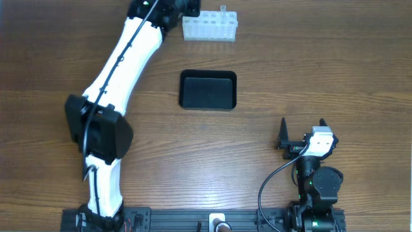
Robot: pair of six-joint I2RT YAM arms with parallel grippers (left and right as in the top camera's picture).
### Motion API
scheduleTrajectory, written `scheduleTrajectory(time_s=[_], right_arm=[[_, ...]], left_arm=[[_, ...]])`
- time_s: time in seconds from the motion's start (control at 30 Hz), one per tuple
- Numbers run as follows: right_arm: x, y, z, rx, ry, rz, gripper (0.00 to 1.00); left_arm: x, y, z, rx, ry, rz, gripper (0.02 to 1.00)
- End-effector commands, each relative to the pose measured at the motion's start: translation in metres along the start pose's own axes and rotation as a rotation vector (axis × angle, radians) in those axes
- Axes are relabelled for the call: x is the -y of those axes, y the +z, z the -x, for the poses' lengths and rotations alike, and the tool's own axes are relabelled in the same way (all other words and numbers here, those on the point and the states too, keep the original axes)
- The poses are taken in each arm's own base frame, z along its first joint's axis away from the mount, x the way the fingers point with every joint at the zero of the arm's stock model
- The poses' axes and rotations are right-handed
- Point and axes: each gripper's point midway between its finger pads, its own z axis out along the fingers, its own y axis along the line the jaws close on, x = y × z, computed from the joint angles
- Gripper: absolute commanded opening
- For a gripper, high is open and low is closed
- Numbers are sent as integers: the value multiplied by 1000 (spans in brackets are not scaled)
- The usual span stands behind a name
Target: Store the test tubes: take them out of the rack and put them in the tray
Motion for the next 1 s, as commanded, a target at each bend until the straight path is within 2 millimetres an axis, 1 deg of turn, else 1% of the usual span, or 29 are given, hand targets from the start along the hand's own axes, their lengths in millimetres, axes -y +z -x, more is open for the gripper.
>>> scheduleTrajectory(time_s=[0.03,0.17,0.27,0.37,0.43,0.6,0.73,0.97,1.0], right_arm=[[1,0,-2,0,4,-2,991],[1,0,-2,0,4,-2,993],[1,0,-2,0,4,-2,991],[1,0,-2,0,4,-2,993],[1,0,-2,0,4,-2,993],[1,0,-2,0,4,-2,993],[1,0,-2,0,4,-2,993],[1,0,-2,0,4,-2,993],[1,0,-2,0,4,-2,993]], left_arm=[[14,-37,-13,-103,-94,-74,40],[23,-45,-60,-310,-151,-118,40],[21,-52,-98,-470,-179,-89,40],[17,-51,-129,-589,-172,-51,40],[17,-47,-142,-635,-168,-37,40],[20,-25,-169,-707,-150,-12,51],[16,-9,-189,-758,-146,13,56],[11,9,-216,-826,-145,39,56],[10,13,-222,-843,-145,46,56]])
